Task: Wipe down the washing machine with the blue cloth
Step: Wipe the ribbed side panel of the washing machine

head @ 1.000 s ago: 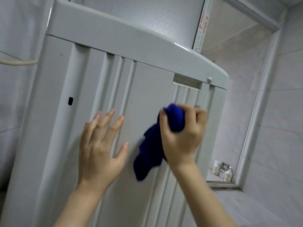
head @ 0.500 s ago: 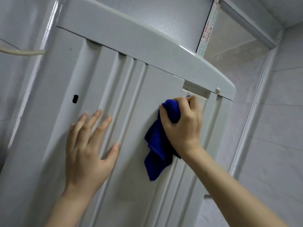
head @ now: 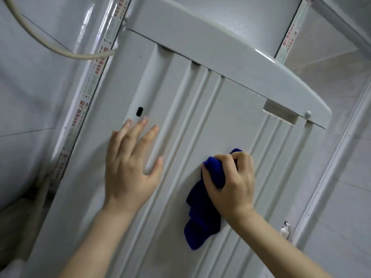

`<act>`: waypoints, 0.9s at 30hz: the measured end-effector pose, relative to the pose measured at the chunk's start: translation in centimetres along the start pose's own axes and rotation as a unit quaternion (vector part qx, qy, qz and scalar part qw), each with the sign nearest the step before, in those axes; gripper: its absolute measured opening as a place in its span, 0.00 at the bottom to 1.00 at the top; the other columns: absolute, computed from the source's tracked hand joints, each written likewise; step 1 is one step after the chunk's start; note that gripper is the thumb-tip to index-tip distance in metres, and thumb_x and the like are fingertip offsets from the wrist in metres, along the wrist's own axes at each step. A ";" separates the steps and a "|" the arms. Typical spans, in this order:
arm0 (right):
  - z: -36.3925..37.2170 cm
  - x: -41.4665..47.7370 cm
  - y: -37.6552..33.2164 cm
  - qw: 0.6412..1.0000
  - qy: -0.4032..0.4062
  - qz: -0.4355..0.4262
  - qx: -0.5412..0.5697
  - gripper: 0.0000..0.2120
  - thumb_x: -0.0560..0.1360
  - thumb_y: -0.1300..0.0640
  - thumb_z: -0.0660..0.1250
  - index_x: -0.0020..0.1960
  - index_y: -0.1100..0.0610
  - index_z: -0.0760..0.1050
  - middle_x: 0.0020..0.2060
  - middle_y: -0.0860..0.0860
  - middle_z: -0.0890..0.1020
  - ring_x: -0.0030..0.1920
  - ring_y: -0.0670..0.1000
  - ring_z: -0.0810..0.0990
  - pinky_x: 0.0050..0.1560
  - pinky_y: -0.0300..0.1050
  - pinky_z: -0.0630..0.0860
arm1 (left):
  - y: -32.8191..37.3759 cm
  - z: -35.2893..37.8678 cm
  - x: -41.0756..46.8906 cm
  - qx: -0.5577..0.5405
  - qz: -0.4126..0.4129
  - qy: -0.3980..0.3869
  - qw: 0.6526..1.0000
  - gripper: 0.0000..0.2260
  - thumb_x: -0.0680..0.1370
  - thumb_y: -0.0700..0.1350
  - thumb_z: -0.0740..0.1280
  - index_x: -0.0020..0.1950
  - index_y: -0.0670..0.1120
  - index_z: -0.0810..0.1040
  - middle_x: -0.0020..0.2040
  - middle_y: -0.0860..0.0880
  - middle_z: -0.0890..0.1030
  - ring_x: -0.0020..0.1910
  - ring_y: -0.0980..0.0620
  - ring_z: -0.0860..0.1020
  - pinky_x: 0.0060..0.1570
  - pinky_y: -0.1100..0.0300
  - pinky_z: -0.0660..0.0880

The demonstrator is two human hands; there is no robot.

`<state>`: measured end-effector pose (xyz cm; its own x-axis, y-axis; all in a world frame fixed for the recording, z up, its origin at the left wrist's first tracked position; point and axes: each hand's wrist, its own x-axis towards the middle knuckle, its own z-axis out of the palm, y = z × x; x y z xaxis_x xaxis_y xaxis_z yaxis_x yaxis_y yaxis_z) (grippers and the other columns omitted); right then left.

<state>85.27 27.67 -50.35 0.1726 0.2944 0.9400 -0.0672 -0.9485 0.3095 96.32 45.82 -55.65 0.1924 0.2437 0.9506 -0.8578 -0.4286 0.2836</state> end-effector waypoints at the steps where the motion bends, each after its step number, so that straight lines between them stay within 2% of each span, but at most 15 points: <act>1: 0.0 0.7 -0.1 1.000 0.001 -0.012 -0.006 0.10 0.73 0.54 0.72 0.45 0.62 0.80 0.42 0.57 0.74 0.44 0.58 0.72 0.47 0.50 0.71 | -0.5 -0.5 0.3 0.007 -0.006 0.004 1.000 0.25 0.74 0.46 0.69 0.71 0.45 0.74 0.74 0.44 0.71 0.75 0.40 0.65 0.74 0.41 0.62; 3: 0.3 3.4 -0.7 1.000 0.007 -0.022 -0.008 0.11 0.73 0.54 0.73 0.45 0.62 0.79 0.43 0.58 0.75 0.44 0.58 0.72 0.46 0.52 0.71 | -1.6 -1.4 0.7 0.022 -0.019 0.014 0.999 0.26 0.73 0.46 0.69 0.72 0.45 0.74 0.74 0.43 0.70 0.75 0.40 0.65 0.73 0.40 0.63; 6: 2.0 9.8 -2.9 0.999 0.044 0.007 0.011 0.13 0.74 0.51 0.71 0.47 0.62 0.77 0.46 0.60 0.75 0.46 0.59 0.71 0.48 0.54 0.73 | -3.3 -2.0 1.0 0.037 -0.043 0.028 0.998 0.27 0.74 0.50 0.68 0.73 0.45 0.73 0.74 0.41 0.70 0.74 0.38 0.65 0.72 0.40 0.64; 9: 4.2 13.7 -5.5 0.997 0.072 0.013 0.012 0.14 0.74 0.50 0.69 0.46 0.62 0.77 0.47 0.59 0.76 0.44 0.61 0.73 0.48 0.54 0.73 | -4.4 -2.1 0.9 0.024 -0.080 0.015 0.996 0.30 0.73 0.54 0.69 0.74 0.46 0.71 0.75 0.41 0.67 0.74 0.40 0.65 0.73 0.41 0.63; 11: 5.1 11.8 -6.9 0.998 0.057 -0.013 0.012 0.13 0.74 0.51 0.68 0.46 0.62 0.77 0.45 0.59 0.76 0.43 0.60 0.72 0.47 0.53 0.71 | -5.0 -2.3 0.8 0.004 -0.088 -0.005 0.996 0.31 0.74 0.56 0.68 0.75 0.47 0.70 0.76 0.43 0.67 0.74 0.42 0.65 0.73 0.45 0.63; 14: 5.2 3.8 -8.4 0.992 -0.024 -0.120 0.028 0.10 0.75 0.54 0.68 0.43 0.61 0.78 0.42 0.58 0.76 0.39 0.59 0.70 0.42 0.54 0.70 | -5.8 -3.0 0.8 -0.012 -0.085 -0.038 0.996 0.30 0.74 0.54 0.69 0.75 0.47 0.71 0.77 0.45 0.66 0.75 0.43 0.65 0.74 0.49 0.62; 16: 5.3 0.5 -8.7 0.981 -0.082 -0.170 0.036 0.08 0.74 0.54 0.68 0.43 0.60 0.79 0.40 0.56 0.76 0.36 0.58 0.69 0.40 0.55 0.70 | -6.6 -3.5 0.8 -0.022 -0.079 -0.058 0.995 0.30 0.72 0.52 0.71 0.74 0.48 0.71 0.77 0.47 0.66 0.75 0.42 0.65 0.74 0.47 0.63; 18: 5.3 0.3 -8.6 0.979 -0.091 -0.176 0.041 0.08 0.74 0.54 0.69 0.43 0.59 0.79 0.40 0.56 0.76 0.35 0.56 0.67 0.38 0.54 0.70 | -7.3 -4.0 0.7 -0.025 -0.071 -0.073 0.995 0.31 0.72 0.52 0.72 0.74 0.50 0.71 0.77 0.49 0.65 0.75 0.42 0.65 0.74 0.45 0.63; 21: 4.9 3.8 -8.2 0.989 -0.047 -0.138 0.039 0.10 0.74 0.53 0.69 0.44 0.61 0.79 0.41 0.58 0.76 0.39 0.58 0.69 0.42 0.55 0.71 | -8.0 -4.4 0.4 -0.035 -0.075 -0.092 0.992 0.32 0.73 0.50 0.75 0.75 0.52 0.70 0.78 0.51 0.64 0.76 0.43 0.63 0.74 0.49 0.61; 24: 5.0 10.1 -7.2 0.998 0.049 -0.029 0.026 0.12 0.74 0.52 0.70 0.45 0.62 0.78 0.44 0.60 0.76 0.45 0.54 0.65 0.47 0.53 0.73 | -8.1 -4.5 0.2 -0.042 -0.087 -0.101 0.990 0.33 0.73 0.47 0.77 0.76 0.53 0.69 0.78 0.53 0.63 0.77 0.44 0.62 0.73 0.52 0.59; 27: 5.4 12.6 -7.4 0.993 0.105 0.043 0.037 0.13 0.73 0.51 0.71 0.46 0.62 0.78 0.46 0.59 0.76 0.47 0.51 0.65 0.49 0.55 0.75 | -8.0 -4.5 0.3 -0.044 -0.089 -0.104 0.990 0.33 0.73 0.46 0.76 0.76 0.53 0.68 0.78 0.53 0.62 0.77 0.45 0.60 0.71 0.53 0.59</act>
<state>93.28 37.75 -41.59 -0.0397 0.2217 0.9743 0.0005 -0.9751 0.2218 101.07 53.23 -58.23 0.4296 0.1204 0.8949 -0.8385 -0.3146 0.4449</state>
